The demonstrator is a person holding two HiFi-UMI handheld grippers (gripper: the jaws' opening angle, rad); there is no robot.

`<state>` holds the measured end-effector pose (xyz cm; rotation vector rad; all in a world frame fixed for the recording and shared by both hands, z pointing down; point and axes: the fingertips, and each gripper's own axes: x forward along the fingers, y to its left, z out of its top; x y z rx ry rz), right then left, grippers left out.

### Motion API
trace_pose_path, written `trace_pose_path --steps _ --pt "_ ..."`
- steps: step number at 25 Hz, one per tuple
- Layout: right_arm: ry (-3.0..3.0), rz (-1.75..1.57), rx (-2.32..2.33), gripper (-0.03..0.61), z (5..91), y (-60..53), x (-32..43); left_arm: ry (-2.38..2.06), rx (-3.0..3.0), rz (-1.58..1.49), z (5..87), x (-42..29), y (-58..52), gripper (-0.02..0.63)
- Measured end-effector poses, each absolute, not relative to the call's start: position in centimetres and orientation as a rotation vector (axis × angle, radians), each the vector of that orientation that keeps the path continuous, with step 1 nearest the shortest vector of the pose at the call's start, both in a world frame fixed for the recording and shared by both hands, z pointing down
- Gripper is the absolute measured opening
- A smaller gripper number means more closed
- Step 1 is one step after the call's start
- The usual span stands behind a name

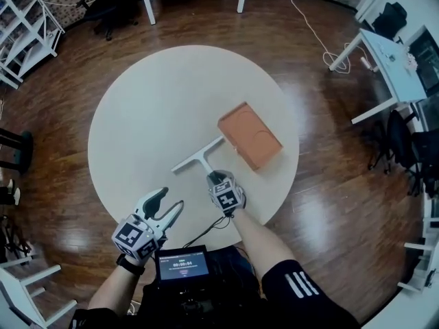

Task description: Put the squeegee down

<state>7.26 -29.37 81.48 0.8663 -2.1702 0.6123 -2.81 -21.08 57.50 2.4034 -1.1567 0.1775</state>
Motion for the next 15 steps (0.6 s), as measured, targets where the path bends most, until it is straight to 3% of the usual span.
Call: trace_pose_path --steps 12,15 --pt "-2.141 0.605 0.827 0.126 83.3 -28.9 7.1 -1.112 2.403 0.2 57.7 -1.0 -20.9 0.239" --pt "-2.166 0.617 0.839 0.166 82.7 -29.1 6.8 -1.145 2.393 0.185 58.0 -1.9 -20.8 0.239"
